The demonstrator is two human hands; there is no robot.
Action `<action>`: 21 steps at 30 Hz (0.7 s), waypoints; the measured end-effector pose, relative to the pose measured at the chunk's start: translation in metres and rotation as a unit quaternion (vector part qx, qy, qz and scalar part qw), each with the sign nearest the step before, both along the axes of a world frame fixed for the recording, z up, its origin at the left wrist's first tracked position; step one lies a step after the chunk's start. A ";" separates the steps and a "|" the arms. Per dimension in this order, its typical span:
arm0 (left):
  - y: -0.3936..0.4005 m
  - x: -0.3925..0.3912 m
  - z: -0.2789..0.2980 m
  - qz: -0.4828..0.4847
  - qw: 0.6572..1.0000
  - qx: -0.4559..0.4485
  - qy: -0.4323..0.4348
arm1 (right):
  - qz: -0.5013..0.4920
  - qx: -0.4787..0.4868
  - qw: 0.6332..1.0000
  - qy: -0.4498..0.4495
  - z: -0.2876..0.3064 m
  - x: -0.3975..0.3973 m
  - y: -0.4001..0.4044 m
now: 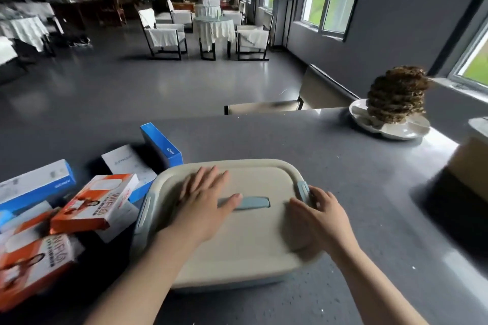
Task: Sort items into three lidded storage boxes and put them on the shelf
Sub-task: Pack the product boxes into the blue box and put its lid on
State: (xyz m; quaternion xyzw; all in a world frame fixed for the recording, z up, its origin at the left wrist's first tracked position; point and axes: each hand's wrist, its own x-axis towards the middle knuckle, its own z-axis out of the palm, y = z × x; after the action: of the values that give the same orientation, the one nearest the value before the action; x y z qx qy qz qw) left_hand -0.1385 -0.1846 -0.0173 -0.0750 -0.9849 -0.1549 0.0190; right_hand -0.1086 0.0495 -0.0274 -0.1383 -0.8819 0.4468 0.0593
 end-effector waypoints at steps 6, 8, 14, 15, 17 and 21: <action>0.000 -0.004 -0.014 -0.001 1.000 -0.003 0.015 | 0.042 0.155 0.987 0.004 0.007 -0.001 0.003; 0.001 -0.005 -0.013 -0.004 1.000 -0.006 0.017 | 0.054 0.170 0.984 0.013 0.007 -0.004 0.007; 0.003 -0.006 -0.009 -0.003 1.000 -0.005 0.026 | 0.091 0.230 0.969 0.017 0.008 -0.007 0.013; 0.002 -0.006 -0.010 -0.005 1.000 -0.006 0.025 | 0.093 0.241 0.966 0.018 0.006 -0.009 0.016; 0.002 -0.007 -0.013 -0.008 1.000 -0.008 0.024 | 0.091 0.183 0.979 -0.001 0.000 -0.011 0.024; -0.001 -0.007 -0.014 -0.011 0.999 -0.012 0.028 | 0.062 -0.108 0.991 -0.043 -0.011 -0.009 0.037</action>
State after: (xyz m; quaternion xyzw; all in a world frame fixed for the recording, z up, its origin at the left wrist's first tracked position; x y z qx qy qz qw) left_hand -0.1454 -0.1854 -0.0315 -0.0903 -0.9849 -0.1411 0.0443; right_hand -0.1180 0.0865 -0.0382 -0.1078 -0.8371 0.5359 -0.0221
